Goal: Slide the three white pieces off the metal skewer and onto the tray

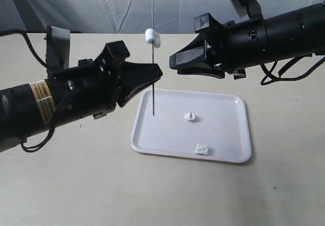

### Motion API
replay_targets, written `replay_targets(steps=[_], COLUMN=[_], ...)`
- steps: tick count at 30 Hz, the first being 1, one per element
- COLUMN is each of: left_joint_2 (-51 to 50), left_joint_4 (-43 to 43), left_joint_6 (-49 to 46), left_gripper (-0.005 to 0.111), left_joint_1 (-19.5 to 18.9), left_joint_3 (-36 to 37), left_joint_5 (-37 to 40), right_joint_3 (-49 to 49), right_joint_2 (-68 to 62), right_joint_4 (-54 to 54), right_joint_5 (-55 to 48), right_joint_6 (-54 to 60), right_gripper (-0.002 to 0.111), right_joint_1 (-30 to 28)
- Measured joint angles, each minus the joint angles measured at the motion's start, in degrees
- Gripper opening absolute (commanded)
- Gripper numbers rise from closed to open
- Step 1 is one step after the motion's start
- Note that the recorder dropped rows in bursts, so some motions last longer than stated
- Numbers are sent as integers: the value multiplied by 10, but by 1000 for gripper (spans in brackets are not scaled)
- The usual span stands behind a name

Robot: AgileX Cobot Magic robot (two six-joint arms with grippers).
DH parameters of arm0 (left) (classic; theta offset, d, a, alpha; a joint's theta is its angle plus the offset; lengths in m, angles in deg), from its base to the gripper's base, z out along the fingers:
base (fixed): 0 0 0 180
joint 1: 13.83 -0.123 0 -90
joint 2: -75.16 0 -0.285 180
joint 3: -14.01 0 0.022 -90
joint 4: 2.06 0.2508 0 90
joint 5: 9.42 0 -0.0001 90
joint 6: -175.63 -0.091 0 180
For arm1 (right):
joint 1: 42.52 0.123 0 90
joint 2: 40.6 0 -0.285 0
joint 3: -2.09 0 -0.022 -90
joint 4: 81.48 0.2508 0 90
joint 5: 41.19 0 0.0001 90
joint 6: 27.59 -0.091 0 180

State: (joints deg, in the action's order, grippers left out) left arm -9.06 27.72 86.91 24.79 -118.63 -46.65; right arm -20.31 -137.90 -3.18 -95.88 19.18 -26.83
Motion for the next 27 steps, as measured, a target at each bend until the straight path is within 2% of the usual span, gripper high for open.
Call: replay_targets(steps=[3,10,14,16,19,24,27], left_joint_2=[0,0,0,0,0,0,0], left_joint_4=[5,85,98,105,118,122,122], left_joint_6=[9,77,92,96,102,104,104], left_gripper=[0,0,0,0,0,0,0], left_joint_1=[-9,-31,-43,-44,-44,-44,-44], left_joint_3=[-2,-2,-2,-2,-2,-2,-2], left_joint_5=[-26,-70,-104,-111,-115,-115,-117], right_joint_3=[0,0,0,0,0,0,0], right_joint_2=[0,0,0,0,0,0,0], right_joint_4=[32,106,119,124,135,148,158], right_joint_5=[-20,-59,-65,-71,-79,-82,-82], right_joint_6=[25,80,91,94,94,94,98], right_gripper=[25,26,43,47,47,29,28], right_joint_1=[0,0,0,0,0,0,0])
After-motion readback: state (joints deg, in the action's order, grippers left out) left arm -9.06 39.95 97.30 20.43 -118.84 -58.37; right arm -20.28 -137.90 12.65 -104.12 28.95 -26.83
